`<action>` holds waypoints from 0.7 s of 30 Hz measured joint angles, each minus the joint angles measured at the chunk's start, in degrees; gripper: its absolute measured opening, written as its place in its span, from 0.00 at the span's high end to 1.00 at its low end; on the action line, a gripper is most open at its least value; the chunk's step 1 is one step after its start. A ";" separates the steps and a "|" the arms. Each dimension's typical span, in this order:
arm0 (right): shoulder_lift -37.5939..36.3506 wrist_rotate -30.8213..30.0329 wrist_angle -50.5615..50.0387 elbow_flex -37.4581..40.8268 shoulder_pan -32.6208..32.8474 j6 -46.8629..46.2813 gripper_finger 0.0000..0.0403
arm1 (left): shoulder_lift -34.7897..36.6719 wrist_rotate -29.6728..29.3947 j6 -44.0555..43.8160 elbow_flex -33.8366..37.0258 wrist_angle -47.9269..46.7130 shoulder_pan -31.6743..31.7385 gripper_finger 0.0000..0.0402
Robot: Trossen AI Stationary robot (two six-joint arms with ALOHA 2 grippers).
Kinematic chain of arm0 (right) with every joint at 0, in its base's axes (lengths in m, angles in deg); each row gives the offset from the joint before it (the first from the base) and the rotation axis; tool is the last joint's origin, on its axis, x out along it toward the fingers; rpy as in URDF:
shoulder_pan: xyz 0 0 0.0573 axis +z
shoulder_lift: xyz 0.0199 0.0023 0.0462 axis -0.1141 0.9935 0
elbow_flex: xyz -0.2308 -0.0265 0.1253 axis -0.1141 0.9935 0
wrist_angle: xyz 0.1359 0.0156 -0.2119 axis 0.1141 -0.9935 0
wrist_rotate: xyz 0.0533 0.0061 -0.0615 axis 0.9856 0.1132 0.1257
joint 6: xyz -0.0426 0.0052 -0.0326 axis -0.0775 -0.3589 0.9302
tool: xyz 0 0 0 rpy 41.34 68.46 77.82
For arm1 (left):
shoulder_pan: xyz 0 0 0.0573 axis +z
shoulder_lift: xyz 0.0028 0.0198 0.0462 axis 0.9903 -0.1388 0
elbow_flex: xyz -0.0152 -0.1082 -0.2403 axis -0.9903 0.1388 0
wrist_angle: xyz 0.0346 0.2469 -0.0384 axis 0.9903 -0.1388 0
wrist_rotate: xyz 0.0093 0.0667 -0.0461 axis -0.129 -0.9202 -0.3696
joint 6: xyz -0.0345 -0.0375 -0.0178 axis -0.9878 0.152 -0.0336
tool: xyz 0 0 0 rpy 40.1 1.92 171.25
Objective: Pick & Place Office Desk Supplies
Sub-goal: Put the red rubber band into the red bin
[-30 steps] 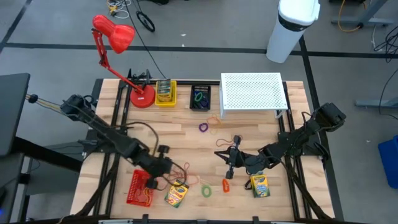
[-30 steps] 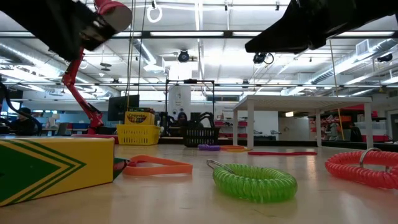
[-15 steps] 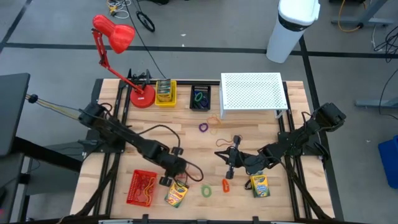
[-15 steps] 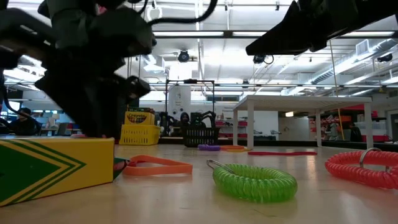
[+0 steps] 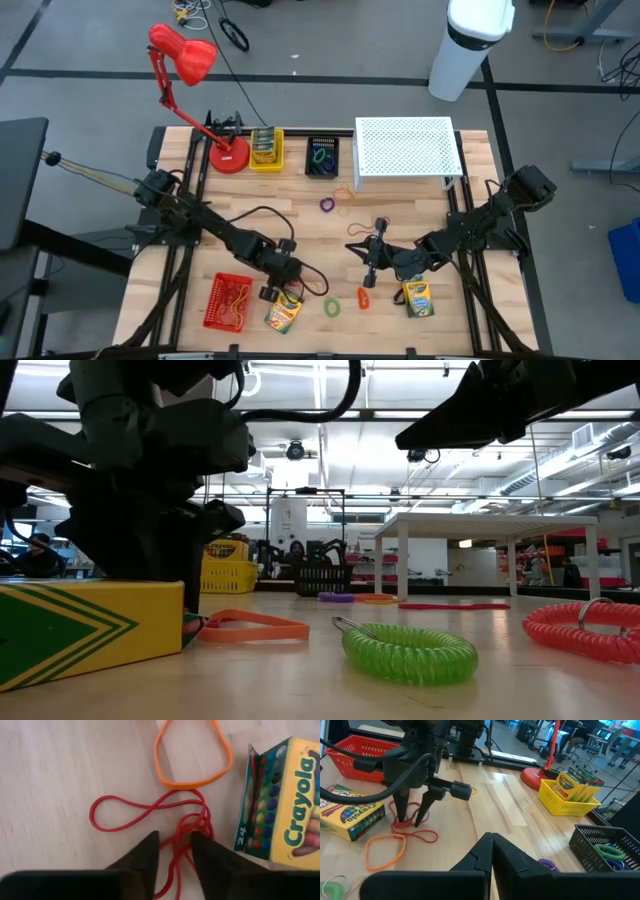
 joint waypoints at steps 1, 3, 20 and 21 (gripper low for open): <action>0.00 0.00 0.01 -0.02 0.00 0.02 0.96 | 0.30 0.12 0.41 0.08 -0.07 0.00 0.75; 0.00 0.00 0.01 0.00 0.00 0.02 0.96 | 1.16 -0.06 1.17 0.13 -0.75 -0.01 0.84; 0.00 0.00 -0.03 -0.02 0.00 0.02 0.96 | 19.93 -4.24 2.80 -0.12 -9.58 -0.01 0.99; 0.00 0.00 -0.03 -0.02 0.00 0.02 0.96 | 21.54 -4.22 2.39 -0.12 -10.56 -0.02 0.99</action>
